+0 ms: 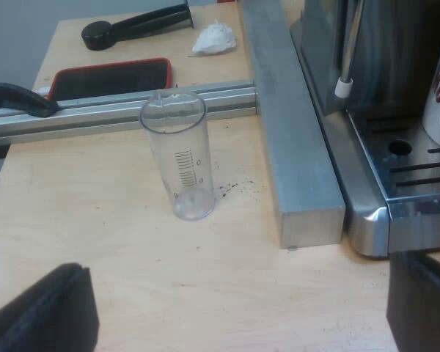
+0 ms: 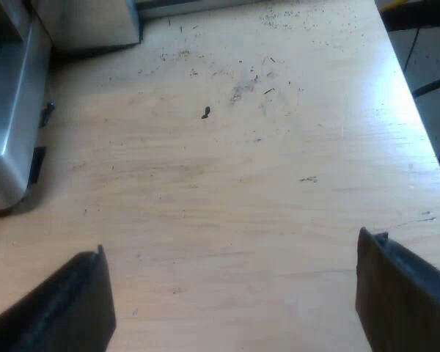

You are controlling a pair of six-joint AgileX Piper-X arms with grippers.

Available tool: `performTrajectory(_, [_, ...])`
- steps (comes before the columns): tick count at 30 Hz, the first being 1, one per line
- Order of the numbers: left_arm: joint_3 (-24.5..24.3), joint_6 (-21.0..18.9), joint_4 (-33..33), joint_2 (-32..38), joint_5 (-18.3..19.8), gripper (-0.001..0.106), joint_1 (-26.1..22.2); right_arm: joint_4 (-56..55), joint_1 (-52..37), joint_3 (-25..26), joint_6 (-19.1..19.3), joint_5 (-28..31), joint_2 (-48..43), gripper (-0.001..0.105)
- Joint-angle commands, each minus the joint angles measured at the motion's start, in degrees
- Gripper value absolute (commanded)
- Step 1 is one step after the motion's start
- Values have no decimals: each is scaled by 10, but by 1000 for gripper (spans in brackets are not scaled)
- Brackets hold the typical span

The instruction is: Place mug into machine

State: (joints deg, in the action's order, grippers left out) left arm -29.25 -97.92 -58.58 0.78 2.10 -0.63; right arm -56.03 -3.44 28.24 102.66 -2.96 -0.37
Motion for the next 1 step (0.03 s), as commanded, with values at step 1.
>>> performTrajectory(1, [0, -3, 7, 80, 2, 81, 1, 3, -3, 4, 0, -2, -25, 70])
